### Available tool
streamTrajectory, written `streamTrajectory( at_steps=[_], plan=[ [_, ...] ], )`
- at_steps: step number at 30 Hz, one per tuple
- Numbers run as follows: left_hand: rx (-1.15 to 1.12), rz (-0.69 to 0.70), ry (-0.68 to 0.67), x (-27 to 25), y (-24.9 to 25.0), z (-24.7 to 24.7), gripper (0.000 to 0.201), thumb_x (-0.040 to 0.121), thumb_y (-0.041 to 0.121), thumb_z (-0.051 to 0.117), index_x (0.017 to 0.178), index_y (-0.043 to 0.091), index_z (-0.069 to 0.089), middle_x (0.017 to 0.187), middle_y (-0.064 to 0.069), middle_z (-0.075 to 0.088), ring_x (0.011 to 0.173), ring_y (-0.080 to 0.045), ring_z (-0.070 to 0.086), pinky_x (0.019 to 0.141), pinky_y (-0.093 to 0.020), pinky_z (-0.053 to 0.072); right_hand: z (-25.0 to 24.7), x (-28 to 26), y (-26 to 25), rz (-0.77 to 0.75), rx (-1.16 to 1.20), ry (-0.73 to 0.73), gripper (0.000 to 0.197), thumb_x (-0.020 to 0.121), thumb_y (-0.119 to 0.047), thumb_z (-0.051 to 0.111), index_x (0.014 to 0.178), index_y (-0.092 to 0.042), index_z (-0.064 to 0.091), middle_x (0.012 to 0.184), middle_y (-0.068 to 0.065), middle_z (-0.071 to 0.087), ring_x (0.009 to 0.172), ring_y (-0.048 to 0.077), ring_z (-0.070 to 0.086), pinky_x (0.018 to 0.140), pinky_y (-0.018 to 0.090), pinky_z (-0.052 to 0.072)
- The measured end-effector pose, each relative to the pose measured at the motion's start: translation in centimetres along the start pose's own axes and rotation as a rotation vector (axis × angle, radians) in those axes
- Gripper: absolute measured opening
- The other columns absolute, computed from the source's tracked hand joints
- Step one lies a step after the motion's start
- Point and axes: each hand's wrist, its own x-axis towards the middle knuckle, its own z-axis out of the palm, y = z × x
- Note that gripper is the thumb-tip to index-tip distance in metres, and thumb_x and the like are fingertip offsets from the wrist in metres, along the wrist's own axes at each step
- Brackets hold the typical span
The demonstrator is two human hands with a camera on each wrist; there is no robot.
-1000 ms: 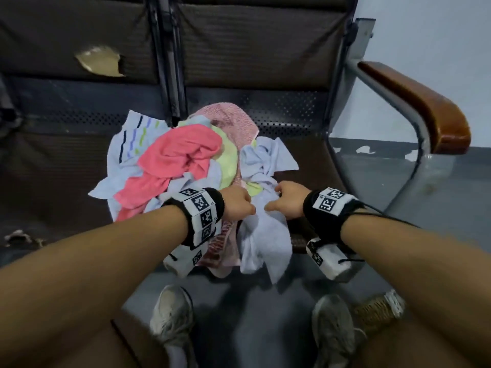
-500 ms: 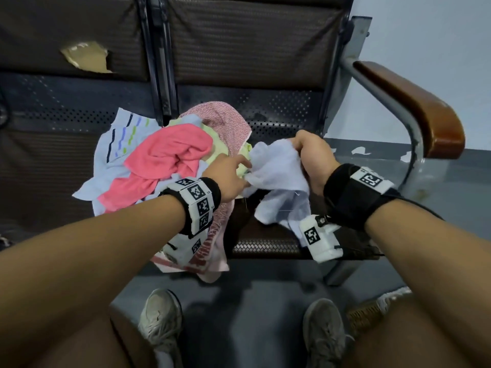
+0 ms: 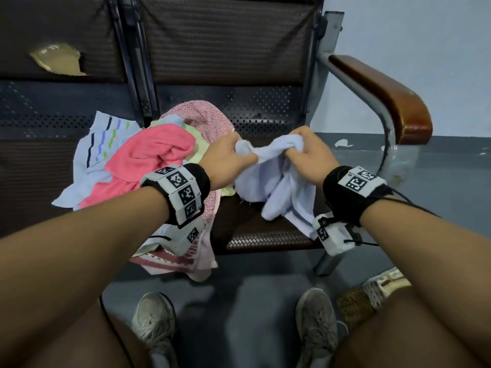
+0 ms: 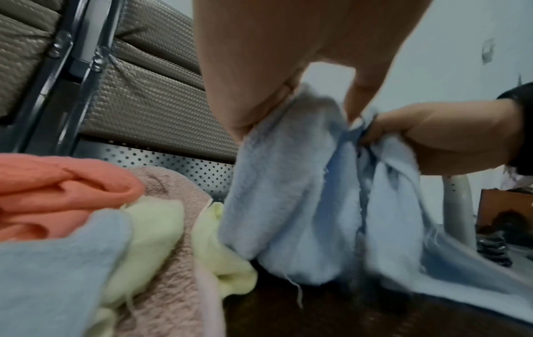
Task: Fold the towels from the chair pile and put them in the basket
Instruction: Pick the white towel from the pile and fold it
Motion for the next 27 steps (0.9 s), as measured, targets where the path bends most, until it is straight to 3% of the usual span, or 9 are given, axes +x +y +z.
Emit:
streamTrajectory(
  at_steps=[4,8,12,14,17,19,22,25,27],
  plan=[
    [0.181,-0.038,-0.119,-0.3,-2.1,-0.7,0.022,0.082,0.024,0.071,0.076,0.017,0.051,0.064,-0.002,0.056,0.057,-0.02,0.049,0.05,-0.027,0.033,-0.4,0.1,0.9,-0.001,0.086,0.135,0.034,0.091,-0.022,0.056,0.123,-0.021,0.046,0.109,-0.001,0.06,0.095,0.019,0.057,0.08,0.028,0.041],
    [0.26,-0.205,-0.063,0.1,-2.3,-1.2,0.046,0.098,0.041,0.049,0.059,0.016,0.048,0.057,-0.004,0.049,0.057,-0.025,0.046,0.055,-0.029,0.033,-0.1,0.4,1.0,-0.075,-0.144,0.176,0.026,0.08,-0.023,0.072,0.104,-0.022,0.062,0.109,0.007,0.059,0.094,0.016,0.052,0.079,0.021,0.038],
    [-0.381,-0.342,-0.005,0.5,0.2,-1.0,0.03,0.1,0.032,0.05,0.078,0.014,0.06,0.073,-0.004,0.059,0.064,-0.019,0.058,0.064,-0.031,0.053,0.3,0.2,0.0,-0.136,-0.221,0.116,0.013,0.089,-0.026,0.061,0.091,-0.027,0.074,0.074,-0.006,0.066,0.074,0.017,0.06,0.066,0.026,0.04],
    [-0.794,-0.405,0.021,0.5,1.8,-0.8,0.024,0.099,0.025,0.052,0.098,0.004,0.064,0.084,-0.011,0.063,0.065,-0.025,0.065,0.061,-0.037,0.058,0.5,0.0,-0.5,-0.173,-0.13,0.088,0.023,0.093,-0.017,0.051,0.104,-0.025,0.069,0.078,-0.004,0.067,0.073,0.017,0.059,0.066,0.029,0.044],
    [-1.005,-0.396,0.001,0.7,3.1,-0.5,0.03,0.102,0.021,0.047,0.12,0.0,0.059,0.096,-0.015,0.064,0.062,-0.023,0.068,0.058,-0.034,0.058,0.6,-0.2,-1.2,-0.188,-0.039,0.075,0.022,0.093,-0.014,0.044,0.112,-0.021,0.048,0.086,0.0,0.063,0.073,0.02,0.057,0.069,0.033,0.043],
    [-1.015,-0.358,0.029,0.9,3.5,-0.4,0.028,0.103,0.018,0.046,0.117,-0.001,0.061,0.091,-0.014,0.068,0.06,-0.02,0.069,0.057,-0.031,0.058,0.5,0.0,-1.5,-0.182,-0.052,0.096,0.016,0.09,-0.019,0.05,0.104,-0.023,0.041,0.08,-0.003,0.057,0.069,0.017,0.053,0.065,0.033,0.039],
    [-0.909,-0.317,0.094,1.2,3.3,-0.4,0.016,0.099,0.009,0.051,0.099,0.003,0.065,0.081,-0.01,0.067,0.059,-0.013,0.068,0.055,-0.027,0.057,-0.2,0.4,-1.4,-0.201,-0.129,0.17,0.013,0.086,-0.026,0.065,0.089,-0.024,0.052,0.084,-0.002,0.06,0.074,0.017,0.053,0.066,0.033,0.04],
    [-0.702,-0.301,0.129,1.9,2.1,-0.4,0.015,0.094,0.005,0.057,0.096,-0.006,0.067,0.086,-0.016,0.062,0.076,-0.021,0.063,0.074,-0.039,0.055,-0.8,0.6,-0.9,-0.24,-0.143,0.246,0.015,0.094,-0.023,0.063,0.083,-0.016,0.07,0.092,0.0,0.056,0.084,0.015,0.051,0.071,0.022,0.032],
    [-0.597,-0.287,0.142,2.2,1.2,-0.4,0.02,0.093,0.008,0.061,0.097,-0.01,0.068,0.088,-0.017,0.059,0.083,-0.024,0.054,0.077,-0.041,0.046,-1.3,0.6,-0.9,-0.263,-0.114,0.281,0.024,0.1,-0.021,0.055,0.086,-0.01,0.071,0.089,0.001,0.056,0.082,0.016,0.051,0.072,0.023,0.033]
  ],
)
